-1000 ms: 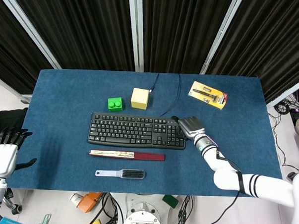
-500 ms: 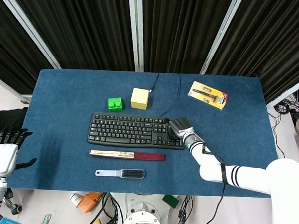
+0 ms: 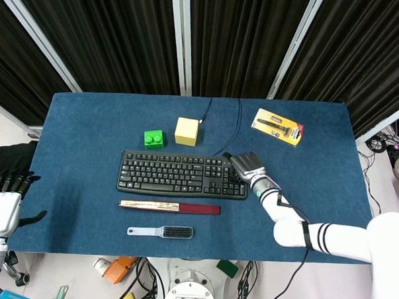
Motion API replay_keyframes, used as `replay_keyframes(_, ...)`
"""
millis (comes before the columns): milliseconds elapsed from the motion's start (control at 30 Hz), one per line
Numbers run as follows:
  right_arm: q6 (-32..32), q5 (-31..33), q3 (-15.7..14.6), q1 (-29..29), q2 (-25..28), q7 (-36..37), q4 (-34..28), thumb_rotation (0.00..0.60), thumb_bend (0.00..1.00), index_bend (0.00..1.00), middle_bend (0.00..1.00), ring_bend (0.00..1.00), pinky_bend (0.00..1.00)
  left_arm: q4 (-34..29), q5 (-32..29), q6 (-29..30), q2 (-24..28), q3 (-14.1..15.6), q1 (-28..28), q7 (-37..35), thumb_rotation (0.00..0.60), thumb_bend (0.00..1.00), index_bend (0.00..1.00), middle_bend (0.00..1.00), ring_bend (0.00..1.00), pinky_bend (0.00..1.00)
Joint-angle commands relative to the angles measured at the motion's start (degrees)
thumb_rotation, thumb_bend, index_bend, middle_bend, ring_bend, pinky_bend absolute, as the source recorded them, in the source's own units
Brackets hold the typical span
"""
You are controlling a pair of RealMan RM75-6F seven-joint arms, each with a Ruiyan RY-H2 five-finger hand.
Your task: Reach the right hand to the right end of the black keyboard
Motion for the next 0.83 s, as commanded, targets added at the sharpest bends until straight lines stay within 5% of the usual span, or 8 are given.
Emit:
replay_keyframes(33,11.54,-8.13,-1.31,-5.4,7.85,0.58,-9.68,0.32,0.95,0.12,0.92,0.99,1.0,-0.05,0.21,0.24,0.04,-0.12,-0.04,-0.22,0.6,0.06,0.23,0.16,0.09,0.01)
replay_keyframes(100,18.03,-12.93,-2.79,-9.08,11.11,0.88,-13.67,0.317,0.78,0.05,0.84,0.89,0.93,0.02,0.42,0.45,-0.04,-0.2,-0.09,-0.41,0.6,0.06,0.23,0.16,0.09,0.01)
replay_keyframes(167,24.54,-17.95,-4.72,-13.29,13.76,1.36,-16.52,0.312,0.59,0.01,0.64,0.69,0.77,0.12,0.67,0.58,-0.17,-0.2,-0.14,-0.59,0.6,0.06,0.23,0.16,0.09,0.01)
replay_keyframes(300,35.82,-27.97,-8.44,-22.01,16.5,4.47,-17.72,0.311,0.27,0.0,0.17,0.17,0.33,0.32,1.08,0.98,-0.4,-0.21,-0.12,-0.96,0.6,0.06,0.23,0.16,0.09,0.01)
replay_keyframes(367,39.64,-31.92,-10.0,-26.02,17.36,7.39,-17.38,0.31,0.18,0.0,0.04,0.03,0.13,0.39,1.2,1.22,-0.49,-0.22,-0.05,-1.12,0.6,0.06,0.23,0.16,0.09,0.01)
replay_keyframes(433,43.67,-36.06,-11.64,-30.53,18.09,10.84,-16.15,0.31,0.16,0.0,0.0,0.0,0.0,0.41,1.31,1.49,-0.52,-0.21,0.06,-1.32,0.6,0.06,0.23,0.16,0.09,0.01)
replay_keyframes(667,54.7,-45.36,-14.9,-44.02,17.19,19.81,-10.49,0.311,0.15,0.0,0.0,0.0,0.0,0.4,1.74,2.41,-0.65,-0.26,0.34,-1.53,0.6,0.06,0.23,0.16,0.09,0.01)
replay_keyframes(833,55.46,-48.93,-15.5,-48.25,17.35,22.56,-9.09,0.31,0.15,0.0,0.0,0.0,0.0,0.43,2.08,2.81,-0.72,-0.14,0.52,-1.7,0.6,0.06,0.23,0.16,0.09,0.01)
